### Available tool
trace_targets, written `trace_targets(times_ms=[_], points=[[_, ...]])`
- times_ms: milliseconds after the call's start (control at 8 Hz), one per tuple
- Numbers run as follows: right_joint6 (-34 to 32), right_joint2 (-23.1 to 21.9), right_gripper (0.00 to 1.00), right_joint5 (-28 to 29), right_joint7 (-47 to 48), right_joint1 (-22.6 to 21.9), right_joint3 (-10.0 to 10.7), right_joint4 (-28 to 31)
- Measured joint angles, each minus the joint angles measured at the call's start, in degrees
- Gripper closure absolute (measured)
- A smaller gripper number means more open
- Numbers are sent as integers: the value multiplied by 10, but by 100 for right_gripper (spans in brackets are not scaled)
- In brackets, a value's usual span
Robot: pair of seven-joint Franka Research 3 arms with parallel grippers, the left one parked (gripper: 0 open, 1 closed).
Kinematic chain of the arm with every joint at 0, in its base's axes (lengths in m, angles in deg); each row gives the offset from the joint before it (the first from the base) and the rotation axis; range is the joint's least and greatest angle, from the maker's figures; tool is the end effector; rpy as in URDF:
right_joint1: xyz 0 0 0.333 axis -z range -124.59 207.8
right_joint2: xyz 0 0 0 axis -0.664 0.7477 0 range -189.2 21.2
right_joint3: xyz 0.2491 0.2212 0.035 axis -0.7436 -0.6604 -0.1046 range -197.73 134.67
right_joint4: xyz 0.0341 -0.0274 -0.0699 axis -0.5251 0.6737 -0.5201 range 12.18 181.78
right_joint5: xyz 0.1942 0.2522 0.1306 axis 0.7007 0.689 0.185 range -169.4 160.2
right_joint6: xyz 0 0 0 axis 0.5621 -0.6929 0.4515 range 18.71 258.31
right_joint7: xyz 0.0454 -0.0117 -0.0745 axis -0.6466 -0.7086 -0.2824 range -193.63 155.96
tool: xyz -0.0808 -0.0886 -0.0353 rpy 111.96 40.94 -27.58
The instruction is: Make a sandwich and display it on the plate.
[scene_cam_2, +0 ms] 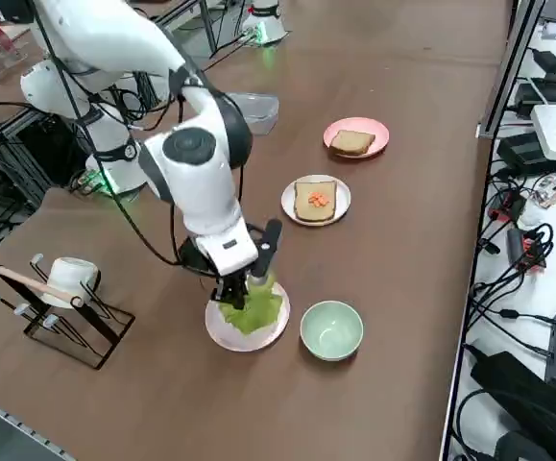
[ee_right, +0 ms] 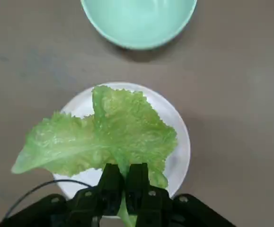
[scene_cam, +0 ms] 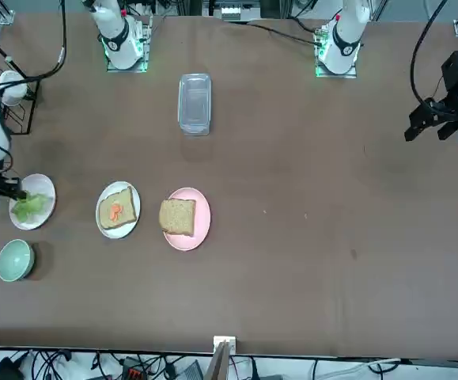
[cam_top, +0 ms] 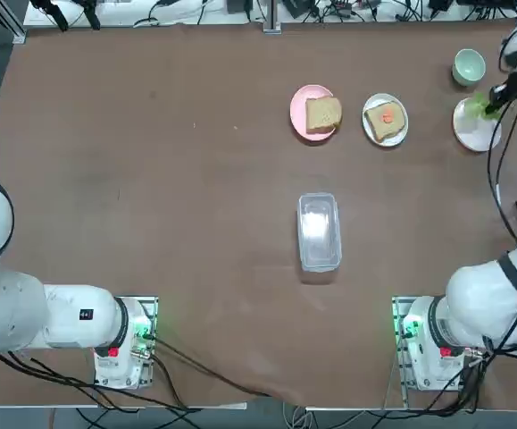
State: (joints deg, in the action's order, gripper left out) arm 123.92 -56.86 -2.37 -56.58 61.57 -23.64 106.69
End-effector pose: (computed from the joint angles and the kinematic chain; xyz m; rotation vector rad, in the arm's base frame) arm 0.5636 -0.2855 0.3315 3.0820 0.2537 0.0260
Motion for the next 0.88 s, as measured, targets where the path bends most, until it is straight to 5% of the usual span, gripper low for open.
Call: trace_targets(times_ms=[250, 875], points=[[-58, -37, 95, 0, -1, -24, -8, -29], [-74, -47, 95, 2, 149, -195, -14, -30]])
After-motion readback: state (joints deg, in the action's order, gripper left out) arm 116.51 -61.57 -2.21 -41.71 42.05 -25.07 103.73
